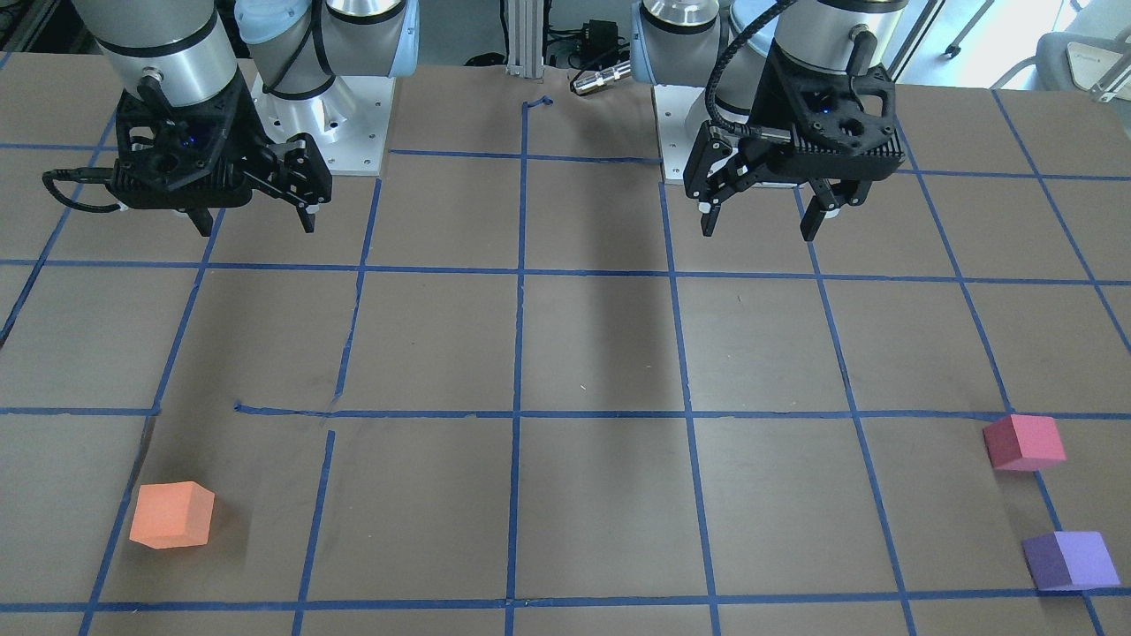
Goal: Arrange blocks in a line
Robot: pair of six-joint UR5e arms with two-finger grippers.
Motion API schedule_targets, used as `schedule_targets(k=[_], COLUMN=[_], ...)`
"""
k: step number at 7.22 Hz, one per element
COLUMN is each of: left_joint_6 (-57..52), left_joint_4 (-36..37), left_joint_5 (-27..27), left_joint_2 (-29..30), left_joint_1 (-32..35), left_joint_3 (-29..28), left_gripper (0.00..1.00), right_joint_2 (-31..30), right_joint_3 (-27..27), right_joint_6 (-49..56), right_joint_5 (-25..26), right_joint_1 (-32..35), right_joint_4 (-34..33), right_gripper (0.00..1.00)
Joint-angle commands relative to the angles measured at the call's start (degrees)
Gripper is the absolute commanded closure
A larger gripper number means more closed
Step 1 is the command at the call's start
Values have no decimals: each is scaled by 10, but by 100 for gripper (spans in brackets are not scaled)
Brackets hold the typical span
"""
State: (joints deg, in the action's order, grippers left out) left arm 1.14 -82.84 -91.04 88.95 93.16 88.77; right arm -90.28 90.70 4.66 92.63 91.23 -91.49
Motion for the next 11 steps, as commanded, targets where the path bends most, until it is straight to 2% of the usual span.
schedule_targets(k=[1,7,11], left_joint_6=[0,0,1], left_joint_4=[0,1,-1], left_joint_5=[2,-1,0], left_joint_2=[1,-2,-1], left_joint_1=[0,0,0], left_joint_3=[0,-1,-1], left_gripper=[0,0,0], right_joint_2=[1,5,26], right_joint_3=[0,-1,-2], right_joint_6=[0,-1,23], right_joint_5=[2,17,15], right_joint_1=[0,0,-22], right_joint_4=[0,-3,-49], right_gripper=[0,0,0])
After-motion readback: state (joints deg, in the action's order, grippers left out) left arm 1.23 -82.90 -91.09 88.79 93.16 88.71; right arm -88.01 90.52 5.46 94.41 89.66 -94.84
